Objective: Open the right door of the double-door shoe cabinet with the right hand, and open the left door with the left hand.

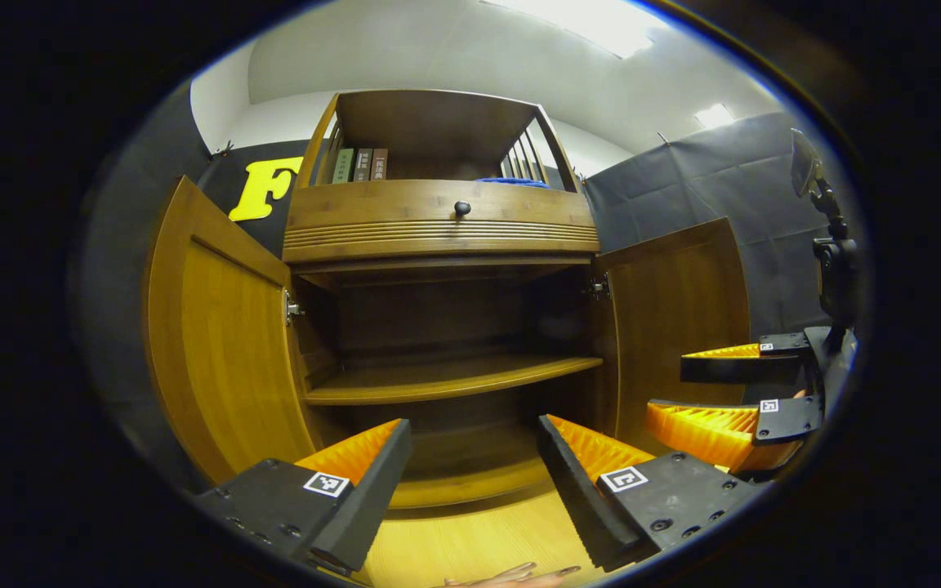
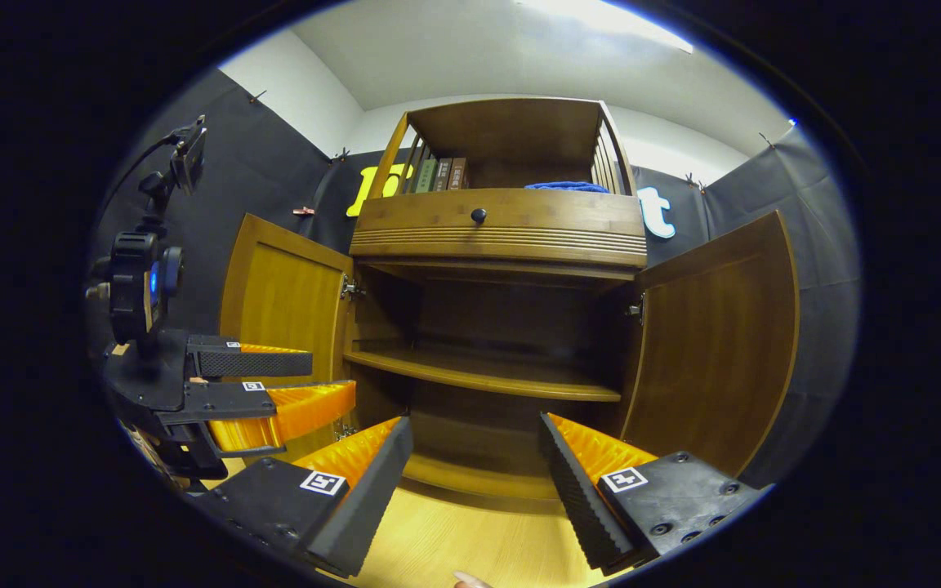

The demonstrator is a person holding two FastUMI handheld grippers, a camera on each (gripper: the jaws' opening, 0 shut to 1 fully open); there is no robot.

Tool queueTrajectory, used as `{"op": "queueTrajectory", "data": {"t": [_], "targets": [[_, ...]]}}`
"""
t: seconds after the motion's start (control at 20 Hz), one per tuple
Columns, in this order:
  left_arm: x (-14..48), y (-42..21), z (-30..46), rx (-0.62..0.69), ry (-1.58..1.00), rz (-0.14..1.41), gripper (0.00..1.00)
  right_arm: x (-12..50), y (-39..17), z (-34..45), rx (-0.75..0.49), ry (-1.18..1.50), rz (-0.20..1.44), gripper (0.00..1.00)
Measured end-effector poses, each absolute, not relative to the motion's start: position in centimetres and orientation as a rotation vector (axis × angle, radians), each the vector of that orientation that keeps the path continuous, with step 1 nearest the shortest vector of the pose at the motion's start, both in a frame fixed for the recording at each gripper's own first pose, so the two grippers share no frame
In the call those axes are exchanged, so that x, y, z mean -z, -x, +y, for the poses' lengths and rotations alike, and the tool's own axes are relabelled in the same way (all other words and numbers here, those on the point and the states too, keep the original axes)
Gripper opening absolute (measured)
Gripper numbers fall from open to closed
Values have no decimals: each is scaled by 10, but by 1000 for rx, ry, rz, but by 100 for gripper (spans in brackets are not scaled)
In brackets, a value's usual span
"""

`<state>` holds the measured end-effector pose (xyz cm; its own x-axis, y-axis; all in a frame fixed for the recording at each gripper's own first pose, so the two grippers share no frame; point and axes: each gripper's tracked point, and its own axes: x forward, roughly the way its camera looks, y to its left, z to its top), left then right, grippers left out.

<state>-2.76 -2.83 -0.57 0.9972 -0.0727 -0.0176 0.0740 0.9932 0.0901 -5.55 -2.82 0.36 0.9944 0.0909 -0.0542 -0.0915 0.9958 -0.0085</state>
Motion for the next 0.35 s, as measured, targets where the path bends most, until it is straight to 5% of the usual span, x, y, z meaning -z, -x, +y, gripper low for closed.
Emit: {"op": "queueTrajectory", "data": {"t": [0.35], "targets": [[7,29,-27,75,-92,18,99,-4,56,-24,-101,9,55,97]]}}
